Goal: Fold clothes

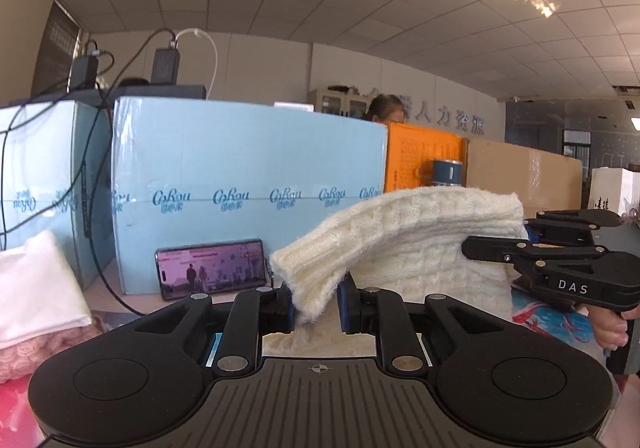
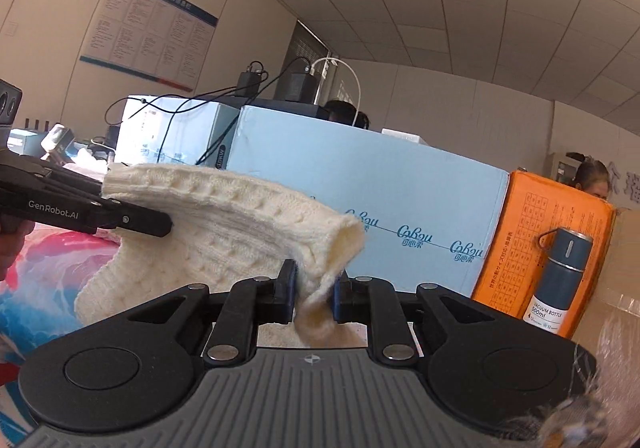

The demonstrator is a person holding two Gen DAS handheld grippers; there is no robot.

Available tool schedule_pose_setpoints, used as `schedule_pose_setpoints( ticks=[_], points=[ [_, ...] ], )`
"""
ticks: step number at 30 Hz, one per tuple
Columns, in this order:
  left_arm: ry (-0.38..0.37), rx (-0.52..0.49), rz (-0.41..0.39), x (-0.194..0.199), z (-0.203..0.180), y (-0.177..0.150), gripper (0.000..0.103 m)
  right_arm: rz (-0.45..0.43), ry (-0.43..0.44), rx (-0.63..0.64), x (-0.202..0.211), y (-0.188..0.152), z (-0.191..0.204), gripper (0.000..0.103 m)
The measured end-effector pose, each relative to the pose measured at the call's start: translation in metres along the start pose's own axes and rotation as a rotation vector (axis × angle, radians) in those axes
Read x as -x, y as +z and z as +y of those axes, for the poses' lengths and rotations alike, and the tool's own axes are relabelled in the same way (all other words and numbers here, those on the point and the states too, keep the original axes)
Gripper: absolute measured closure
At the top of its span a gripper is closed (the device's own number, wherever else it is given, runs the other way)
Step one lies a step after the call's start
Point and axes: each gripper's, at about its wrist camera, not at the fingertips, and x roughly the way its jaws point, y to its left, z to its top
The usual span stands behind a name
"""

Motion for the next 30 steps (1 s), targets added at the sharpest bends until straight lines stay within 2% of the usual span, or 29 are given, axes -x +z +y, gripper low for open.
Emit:
schedule_pose_setpoints(
  ticks=[4,7,10,12,13,14,16,19,21,23,26,27,29,30],
  points=[
    [-0.054,0.162,0.126,-0.050,0.037,-0.010,0.085,0.103,-0.032,-0.120,-0.044,-0.019,-0.015,0.087],
    [-0.109,0.257,0.198,-0.061,0.052,-0.030,0.085,0.137,-0.045,-0.169,-0.054,-0.034,-0.018,0.085],
    [-0.136,0.295,0.203,-0.058,0.055,-0.034,0.078,0.138,-0.050,-0.205,-0.052,-0.040,-0.020,0.081],
    [-0.148,0.311,0.210,-0.059,0.055,-0.035,0.076,0.138,-0.048,-0.265,-0.051,-0.042,-0.024,0.072],
    [-0.147,0.312,0.214,-0.059,0.055,-0.035,0.074,0.149,-0.055,-0.298,-0.051,-0.043,-0.027,0.059],
    [-0.141,0.314,0.216,-0.060,0.056,-0.035,0.073,0.160,-0.062,-0.332,-0.051,-0.044,-0.030,0.050],
    [-0.125,0.325,0.215,-0.061,0.058,-0.036,0.069,0.179,-0.079,-0.400,-0.050,-0.046,-0.035,0.045],
    [-0.097,0.348,0.177,-0.055,0.065,-0.034,0.073,0.154,-0.110,-0.503,-0.043,-0.046,-0.045,0.035],
    [-0.091,0.382,0.140,-0.048,0.072,-0.033,0.084,0.113,-0.120,-0.549,-0.035,-0.045,-0.049,0.032],
    [-0.086,0.412,0.110,-0.042,0.078,-0.032,0.085,0.093,-0.126,-0.561,-0.030,-0.044,-0.050,0.025],
    [-0.097,0.459,0.118,-0.043,0.085,-0.033,0.084,0.135,-0.116,-0.574,-0.035,-0.047,-0.051,0.025],
    [-0.095,0.470,0.127,-0.045,0.086,-0.034,0.081,0.156,-0.111,-0.588,-0.038,-0.049,-0.051,0.025],
    [-0.080,0.485,0.146,-0.049,0.087,-0.036,0.060,0.195,-0.110,-0.613,-0.043,-0.052,-0.052,0.028],
    [-0.073,0.492,0.155,-0.051,0.088,-0.037,0.040,0.205,-0.115,-0.627,-0.044,-0.054,-0.053,0.029]
  ],
)
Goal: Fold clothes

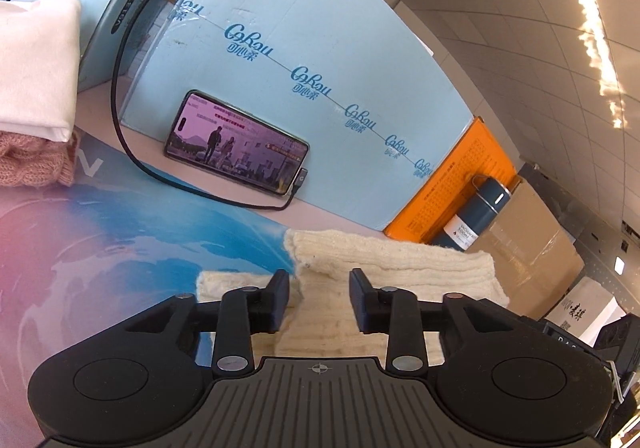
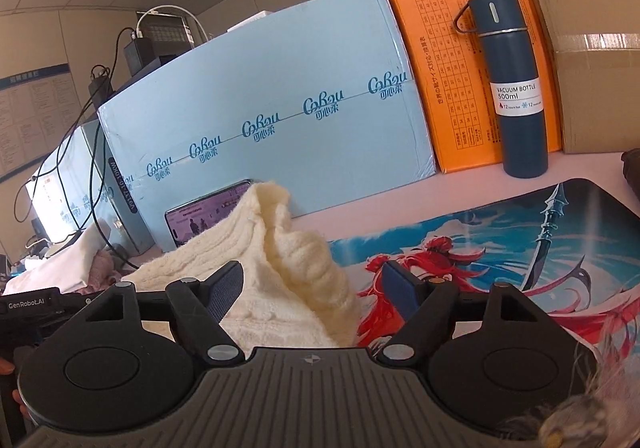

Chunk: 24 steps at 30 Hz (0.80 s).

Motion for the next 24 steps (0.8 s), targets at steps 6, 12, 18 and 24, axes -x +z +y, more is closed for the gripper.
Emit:
schedule_pose_setpoints(
  ticks=[6,12,18,24],
  points=[
    [-0.026,0.046,-0.014,-0.014,0.006,0.007,0.010,0.063,-0.024,-0.122,-0.011,-0.003,-0.012,0.045],
    [-0.133,0.179,0.010,-0.030,0.022,0.011,0.009,0.082,0.007,-0.185,-0.014,-0.005,-0.016,0.045],
    [-0.302,0.163,0.008,-0.022,0.017,0.007,0.009,0.049,0.136,-0.222,-0.010,-0.004,-0.020,0.077],
    [-0.216,0.135,0.054,-0.030,0.015,0.002,0.010,0.078,0.332,-0.399,-0.014,-0.003,-0.037,0.086]
  ],
)
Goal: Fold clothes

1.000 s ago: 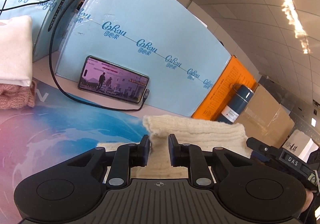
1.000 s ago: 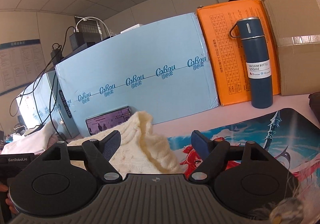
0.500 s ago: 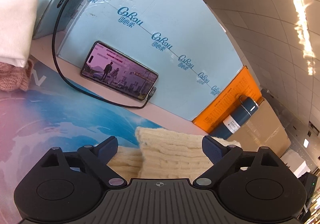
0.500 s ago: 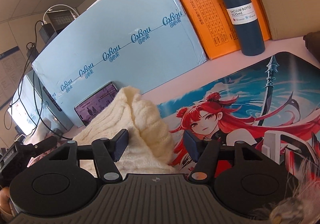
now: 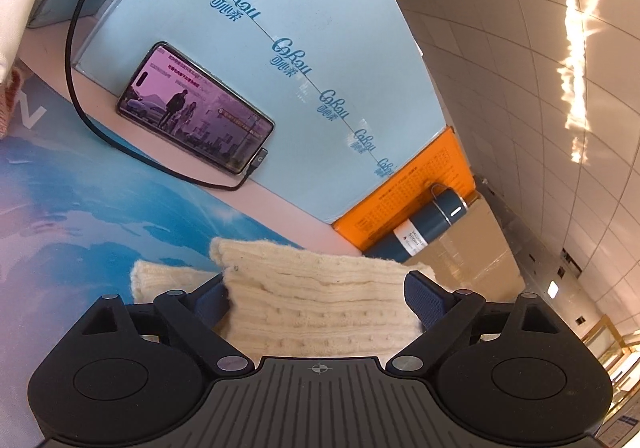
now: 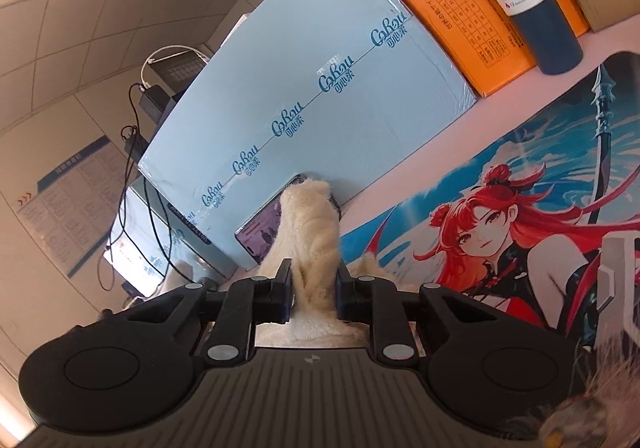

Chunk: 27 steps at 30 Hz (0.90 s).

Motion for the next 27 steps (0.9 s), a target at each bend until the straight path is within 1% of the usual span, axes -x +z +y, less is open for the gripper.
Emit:
schedule_pose_setpoints(
  ticks=[1,2,3,4,5,6,7,9,12,13,14,15,16,17,18,21,23,24,25,27],
  points=[
    [0.005,-0.011,-0.006,0.001,-0.002,-0.001,0.010,0.015,0.031,-0.043,-0.001,0.002,-0.005,0.086],
    [0.007,-0.026,-0.014,0.003,-0.004,-0.002,0.011,0.023,0.042,-0.064,-0.002,0.003,-0.008,0.086],
    [0.010,-0.040,-0.022,0.005,-0.006,-0.003,0.016,0.032,0.052,-0.084,-0.002,0.004,-0.010,0.086],
    [0.012,-0.054,-0.030,0.007,-0.009,-0.004,0.030,0.040,0.061,-0.101,-0.003,0.004,-0.013,0.086],
    [0.014,-0.068,-0.037,0.009,-0.011,-0.005,0.042,0.048,0.066,-0.107,-0.004,0.004,-0.013,0.086],
    [0.016,-0.083,-0.045,0.011,-0.013,-0.006,0.072,0.054,0.081,-0.113,-0.004,0.003,-0.014,0.086],
    [0.004,-0.072,-0.047,0.014,-0.015,-0.007,0.096,0.056,0.100,-0.116,-0.004,0.003,-0.014,0.087],
    [-0.047,-0.042,-0.066,0.022,-0.020,-0.009,0.093,0.061,0.140,-0.121,-0.004,0.003,-0.013,0.087],
    [-0.098,-0.074,-0.145,0.039,-0.036,-0.011,0.093,0.069,0.198,-0.121,-0.003,0.002,-0.011,0.087],
    [-0.099,-0.083,-0.175,0.045,-0.038,-0.011,0.093,0.068,0.196,-0.116,-0.004,0.002,-0.010,0.087],
    [-0.079,-0.083,-0.200,0.049,-0.038,-0.011,0.094,0.064,0.184,-0.108,-0.004,0.002,-0.009,0.084],
    [-0.051,-0.080,-0.223,0.053,-0.037,-0.010,0.094,0.052,0.150,-0.095,-0.004,0.002,-0.008,0.083],
    [-0.023,-0.060,-0.231,0.054,-0.032,-0.009,0.094,0.037,0.113,-0.081,-0.003,0.002,-0.007,0.075],
    [0.006,-0.032,-0.229,0.054,-0.026,-0.007,0.094,0.016,0.067,-0.065,-0.002,0.002,-0.005,0.057],
    [0.035,-0.008,-0.219,0.053,-0.020,-0.006,0.094,-0.007,0.025,-0.047,0.000,0.002,-0.004,0.052],
    [0.095,0.033,-0.185,0.048,-0.010,-0.003,0.094,-0.085,-0.049,0.017,0.007,0.000,0.002,0.051],
    [0.147,0.039,-0.193,0.048,-0.006,-0.003,0.094,-0.161,-0.091,0.061,0.016,-0.004,0.006,0.050],
    [0.158,0.047,-0.201,0.050,-0.004,-0.002,0.094,-0.203,-0.097,0.090,0.021,-0.005,0.008,0.050],
    [0.170,0.054,-0.210,0.051,-0.002,-0.002,0.094,-0.240,-0.091,0.114,0.026,-0.006,0.011,0.050],
    [0.184,0.066,-0.226,0.053,0.001,-0.002,0.095,-0.276,-0.018,0.142,0.034,-0.007,0.015,0.051]
  ],
)
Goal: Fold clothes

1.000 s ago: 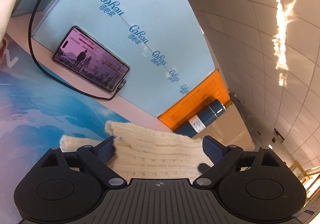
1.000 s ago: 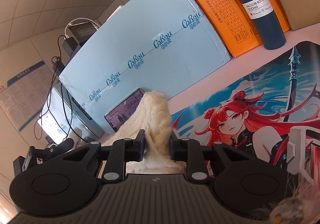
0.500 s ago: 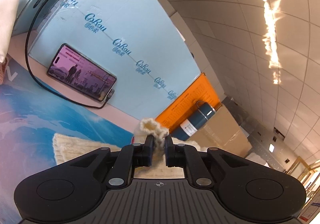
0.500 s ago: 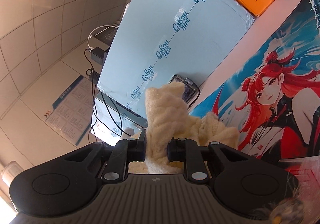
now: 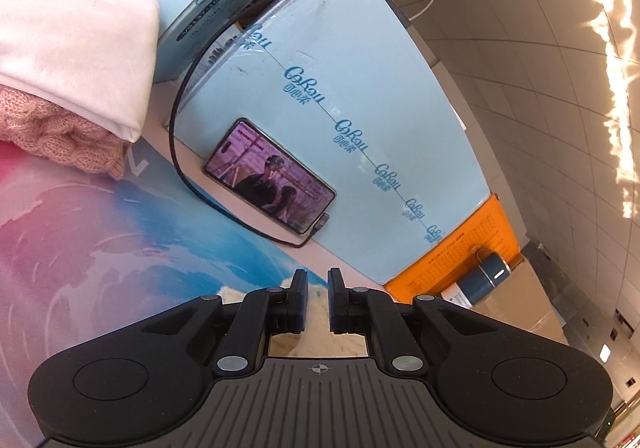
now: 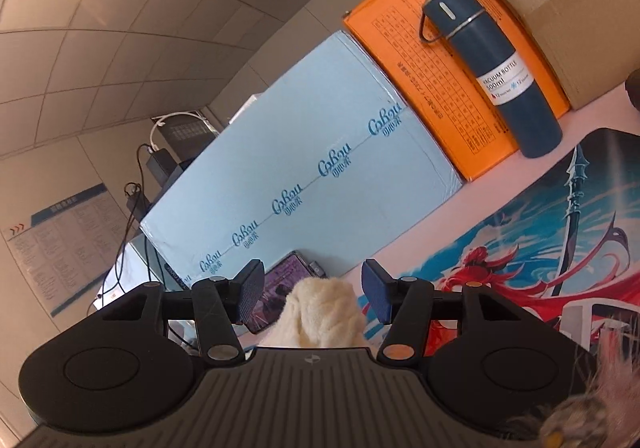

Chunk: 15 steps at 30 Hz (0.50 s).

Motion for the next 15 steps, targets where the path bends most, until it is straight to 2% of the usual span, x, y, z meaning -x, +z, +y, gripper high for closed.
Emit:
schedule_pose_setpoints(
  ticks=[2,5,8,10,11,13,14,15],
  points=[
    [0.003,-0.002,0.002,0.000,0.000,0.000,0.094,0.015,0.088,0.023,0.003,0.002,0.006,0.051],
    [-0.014,-0.001,0.026,-0.003,0.000,-0.002,0.091,0.074,0.124,0.056,-0.001,0.004,0.012,0.051],
    [-0.033,0.006,0.038,-0.007,-0.001,-0.004,0.070,0.138,0.118,0.054,-0.008,0.003,0.013,0.052],
    [-0.031,0.014,0.034,-0.007,0.000,-0.003,0.046,0.178,0.128,0.044,-0.012,0.001,0.011,0.052],
    [-0.027,0.021,0.028,-0.006,0.001,-0.003,0.042,0.195,0.142,0.035,-0.013,0.000,0.010,0.052],
    [-0.027,0.039,0.018,-0.004,0.003,-0.002,0.040,0.216,0.184,0.025,-0.013,-0.001,0.009,0.052],
    [-0.036,0.052,0.018,-0.004,0.005,-0.002,0.040,0.226,0.190,0.027,-0.013,-0.001,0.009,0.052],
    [-0.044,0.065,0.018,-0.003,0.006,-0.002,0.039,0.235,0.157,0.037,-0.015,-0.003,0.010,0.052]
  ],
)
